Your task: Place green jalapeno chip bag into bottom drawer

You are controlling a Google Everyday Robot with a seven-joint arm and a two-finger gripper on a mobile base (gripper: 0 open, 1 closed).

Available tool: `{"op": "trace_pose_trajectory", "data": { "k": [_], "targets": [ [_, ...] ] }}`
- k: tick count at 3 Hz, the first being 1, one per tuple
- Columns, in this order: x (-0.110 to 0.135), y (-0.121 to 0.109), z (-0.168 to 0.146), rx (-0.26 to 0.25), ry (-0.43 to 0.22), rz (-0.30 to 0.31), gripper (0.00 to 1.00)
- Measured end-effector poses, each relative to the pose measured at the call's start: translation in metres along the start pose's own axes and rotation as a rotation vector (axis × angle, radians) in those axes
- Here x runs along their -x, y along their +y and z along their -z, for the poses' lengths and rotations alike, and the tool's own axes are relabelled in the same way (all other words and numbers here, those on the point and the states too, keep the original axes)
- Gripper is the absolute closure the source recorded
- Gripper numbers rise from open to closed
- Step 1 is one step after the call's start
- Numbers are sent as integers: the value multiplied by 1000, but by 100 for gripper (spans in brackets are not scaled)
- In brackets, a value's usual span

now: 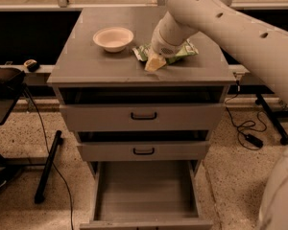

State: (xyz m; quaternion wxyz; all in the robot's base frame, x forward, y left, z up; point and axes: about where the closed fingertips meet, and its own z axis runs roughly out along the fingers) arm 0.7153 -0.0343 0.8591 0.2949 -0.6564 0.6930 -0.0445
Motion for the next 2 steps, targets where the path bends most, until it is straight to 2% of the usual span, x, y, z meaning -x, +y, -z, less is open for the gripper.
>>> {"op": "trace_pose_trajectory", "data": {
  "k": [1, 2],
  "targets": [
    [4, 1, -5, -4, -24, -20, 36],
    [5, -7, 4, -31, -55, -44, 13]
  ]
}}
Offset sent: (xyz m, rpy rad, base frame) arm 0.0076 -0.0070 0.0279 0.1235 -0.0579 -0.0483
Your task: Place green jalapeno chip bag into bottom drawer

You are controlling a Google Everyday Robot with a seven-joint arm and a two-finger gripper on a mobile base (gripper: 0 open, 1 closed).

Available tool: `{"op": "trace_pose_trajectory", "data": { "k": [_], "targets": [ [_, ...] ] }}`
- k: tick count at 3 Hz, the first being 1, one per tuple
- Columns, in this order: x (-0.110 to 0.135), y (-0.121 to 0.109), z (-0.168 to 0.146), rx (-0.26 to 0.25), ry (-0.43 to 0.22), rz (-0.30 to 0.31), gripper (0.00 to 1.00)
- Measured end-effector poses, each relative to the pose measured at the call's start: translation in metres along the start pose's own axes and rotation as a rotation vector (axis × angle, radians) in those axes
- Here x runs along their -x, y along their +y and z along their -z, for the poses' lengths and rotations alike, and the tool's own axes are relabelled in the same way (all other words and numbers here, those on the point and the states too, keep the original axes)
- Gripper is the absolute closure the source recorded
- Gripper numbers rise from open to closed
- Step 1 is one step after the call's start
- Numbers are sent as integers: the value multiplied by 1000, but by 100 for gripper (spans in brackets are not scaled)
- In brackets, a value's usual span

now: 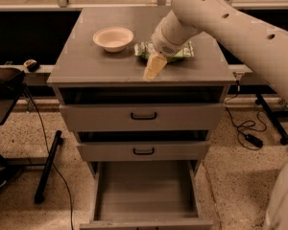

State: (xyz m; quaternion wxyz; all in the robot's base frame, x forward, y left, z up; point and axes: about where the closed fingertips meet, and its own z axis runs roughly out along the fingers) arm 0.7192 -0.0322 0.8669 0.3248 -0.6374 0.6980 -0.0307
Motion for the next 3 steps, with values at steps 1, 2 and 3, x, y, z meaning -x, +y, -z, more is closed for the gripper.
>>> {"op": "trace_pose_trajectory", "data": {
  "k": [1, 2, 3],
  "targets": [
    [0, -20, 15, -30, -6, -13, 7],
    [0, -44, 14, -9, -5, -44, 10],
    [0, -61, 2, 19, 8, -79, 11]
  ]
}}
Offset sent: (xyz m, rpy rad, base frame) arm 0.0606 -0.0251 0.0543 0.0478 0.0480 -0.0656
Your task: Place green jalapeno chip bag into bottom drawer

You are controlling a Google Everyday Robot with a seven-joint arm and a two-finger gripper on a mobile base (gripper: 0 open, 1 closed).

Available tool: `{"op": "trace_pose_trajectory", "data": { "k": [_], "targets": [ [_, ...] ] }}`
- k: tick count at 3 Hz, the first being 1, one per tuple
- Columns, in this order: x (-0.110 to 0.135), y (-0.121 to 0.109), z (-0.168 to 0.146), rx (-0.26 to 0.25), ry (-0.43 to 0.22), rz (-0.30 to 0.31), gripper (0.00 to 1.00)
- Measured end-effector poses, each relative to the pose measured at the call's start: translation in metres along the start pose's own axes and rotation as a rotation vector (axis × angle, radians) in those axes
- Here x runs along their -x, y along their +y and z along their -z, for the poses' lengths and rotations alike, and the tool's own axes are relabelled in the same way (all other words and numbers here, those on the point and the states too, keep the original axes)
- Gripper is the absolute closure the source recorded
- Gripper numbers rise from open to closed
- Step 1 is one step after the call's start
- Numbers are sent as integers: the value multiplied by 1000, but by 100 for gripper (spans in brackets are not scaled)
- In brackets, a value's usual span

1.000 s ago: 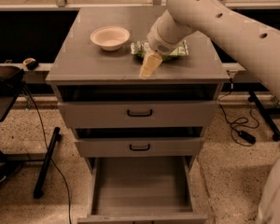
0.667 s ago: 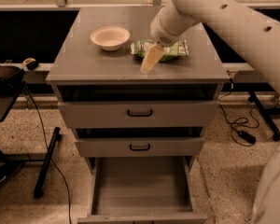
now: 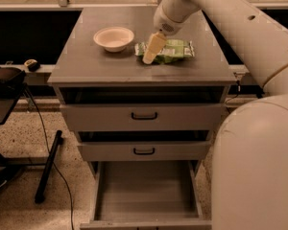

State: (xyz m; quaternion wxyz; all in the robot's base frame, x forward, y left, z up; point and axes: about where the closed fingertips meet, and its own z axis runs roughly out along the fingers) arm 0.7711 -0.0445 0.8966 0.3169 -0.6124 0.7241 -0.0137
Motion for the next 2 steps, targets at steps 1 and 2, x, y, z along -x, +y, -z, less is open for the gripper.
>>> {"op": "trace_pose_trajectory", "data": {
  "k": [1, 2],
  "targets": [
    [5, 4, -23, 33, 7, -15, 12],
    [-1, 16, -47, 73, 30, -25, 28]
  ]
}}
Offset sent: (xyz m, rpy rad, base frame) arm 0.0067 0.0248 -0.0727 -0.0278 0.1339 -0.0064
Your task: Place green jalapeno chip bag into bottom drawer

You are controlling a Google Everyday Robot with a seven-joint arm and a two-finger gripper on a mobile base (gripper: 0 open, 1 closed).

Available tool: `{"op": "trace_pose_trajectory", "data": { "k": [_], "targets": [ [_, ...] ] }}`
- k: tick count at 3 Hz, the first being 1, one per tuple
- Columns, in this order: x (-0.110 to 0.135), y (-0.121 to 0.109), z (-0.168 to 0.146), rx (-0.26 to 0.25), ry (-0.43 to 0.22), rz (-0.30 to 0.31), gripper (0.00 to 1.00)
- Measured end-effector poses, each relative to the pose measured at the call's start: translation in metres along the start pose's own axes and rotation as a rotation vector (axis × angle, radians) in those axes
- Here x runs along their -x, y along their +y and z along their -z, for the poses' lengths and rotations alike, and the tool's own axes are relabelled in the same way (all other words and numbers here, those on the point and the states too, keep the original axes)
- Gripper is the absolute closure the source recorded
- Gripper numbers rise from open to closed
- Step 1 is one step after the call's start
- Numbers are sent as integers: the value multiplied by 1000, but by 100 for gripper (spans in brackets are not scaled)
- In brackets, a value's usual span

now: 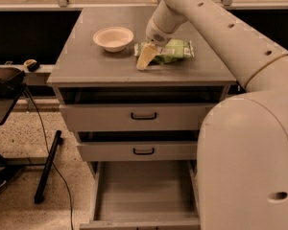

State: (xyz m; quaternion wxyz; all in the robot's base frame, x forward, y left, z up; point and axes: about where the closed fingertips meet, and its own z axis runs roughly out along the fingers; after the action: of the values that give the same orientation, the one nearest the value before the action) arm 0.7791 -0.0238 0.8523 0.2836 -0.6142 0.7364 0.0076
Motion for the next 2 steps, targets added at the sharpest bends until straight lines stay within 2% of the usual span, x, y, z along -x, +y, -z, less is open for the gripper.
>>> {"op": "trace_pose_trajectory", "data": {
  "k": [2],
  "targets": [
    [-1, 1, -1, 12, 6, -9, 75]
  ]
}}
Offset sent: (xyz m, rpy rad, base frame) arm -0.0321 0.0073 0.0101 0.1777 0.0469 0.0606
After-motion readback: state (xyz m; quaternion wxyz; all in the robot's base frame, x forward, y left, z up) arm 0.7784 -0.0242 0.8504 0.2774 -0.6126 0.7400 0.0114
